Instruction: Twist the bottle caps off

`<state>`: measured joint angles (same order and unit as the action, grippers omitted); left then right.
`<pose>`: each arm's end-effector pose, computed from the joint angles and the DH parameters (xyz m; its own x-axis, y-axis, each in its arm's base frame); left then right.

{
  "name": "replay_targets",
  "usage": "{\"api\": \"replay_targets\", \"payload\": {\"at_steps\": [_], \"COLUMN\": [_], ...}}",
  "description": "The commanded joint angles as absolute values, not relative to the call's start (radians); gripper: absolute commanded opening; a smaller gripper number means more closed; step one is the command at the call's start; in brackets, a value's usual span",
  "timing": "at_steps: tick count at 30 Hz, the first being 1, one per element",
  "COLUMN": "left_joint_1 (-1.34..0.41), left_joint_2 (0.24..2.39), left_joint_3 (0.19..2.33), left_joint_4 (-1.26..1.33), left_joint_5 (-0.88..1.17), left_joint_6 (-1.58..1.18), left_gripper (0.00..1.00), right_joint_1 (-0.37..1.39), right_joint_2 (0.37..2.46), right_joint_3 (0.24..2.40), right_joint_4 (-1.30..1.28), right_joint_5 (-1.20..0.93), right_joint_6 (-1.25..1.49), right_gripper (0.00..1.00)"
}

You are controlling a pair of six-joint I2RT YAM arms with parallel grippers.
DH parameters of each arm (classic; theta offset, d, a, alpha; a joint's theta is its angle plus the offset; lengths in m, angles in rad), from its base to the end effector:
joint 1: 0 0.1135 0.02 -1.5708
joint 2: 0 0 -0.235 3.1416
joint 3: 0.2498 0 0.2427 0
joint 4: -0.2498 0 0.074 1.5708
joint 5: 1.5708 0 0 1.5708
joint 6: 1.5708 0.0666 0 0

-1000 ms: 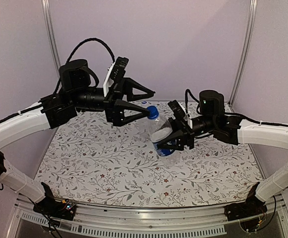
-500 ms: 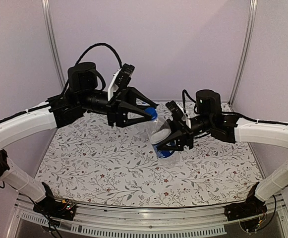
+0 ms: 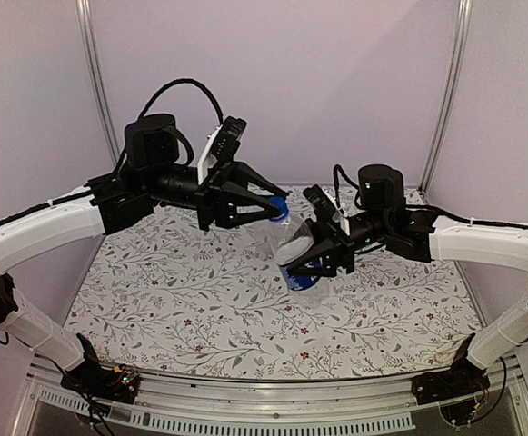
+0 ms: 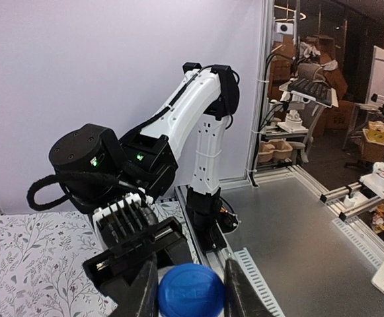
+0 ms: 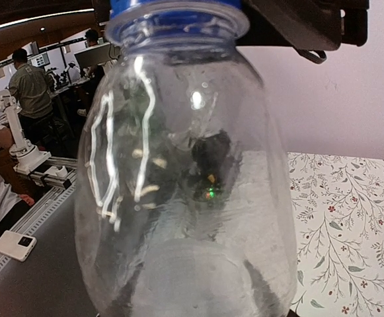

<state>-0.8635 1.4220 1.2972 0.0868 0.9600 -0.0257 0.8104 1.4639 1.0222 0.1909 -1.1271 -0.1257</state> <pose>0.1782 -0.2924 0.3719 -0.0495 0.0353 -0.9981 0.9669 -0.2488 -0.0568 0.1856 0.2824 0.2754 -0.0551 -0.1360 -0.9892 -0.9283 -0.3579 0.1009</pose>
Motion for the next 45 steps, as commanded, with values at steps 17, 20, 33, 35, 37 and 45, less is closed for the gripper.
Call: {"api": "replay_targets", "payload": {"at_steps": [17,20,33,35,37,45], "left_joint_1": [-1.038,-1.041,-1.04,-1.04,-1.041,-1.036], "left_joint_2": [1.369,1.377,1.38,1.374,1.367,1.328], "left_joint_3": [1.202,1.202,1.239,1.236,1.228,1.204], "left_joint_4": [0.093,0.102,0.06,0.068,0.096,0.178], "left_joint_5": [-0.05,-0.092,-0.202,-0.195,-0.159,0.06], "left_joint_6": [-0.348,-0.38,-0.357,-0.351,-0.331,-0.206], "left_gripper": [0.01,0.0,0.01,0.07,0.16,0.67], "right_joint_1": [0.801,0.801,0.801,0.801,0.801,0.801], "right_joint_2": [1.399,1.387,1.363,1.37,1.379,1.415], "right_joint_3": [1.013,1.001,0.971,0.973,0.977,1.004], "right_joint_4": [0.171,0.186,0.219,0.215,0.208,0.174], "right_joint_5": [-0.497,-0.492,-0.49,-0.506,-0.522,-0.649], "right_joint_6": [-0.123,-0.128,-0.127,-0.128,-0.131,-0.145], "right_gripper": [0.41,0.41,0.41,0.41,0.41,0.41]}}
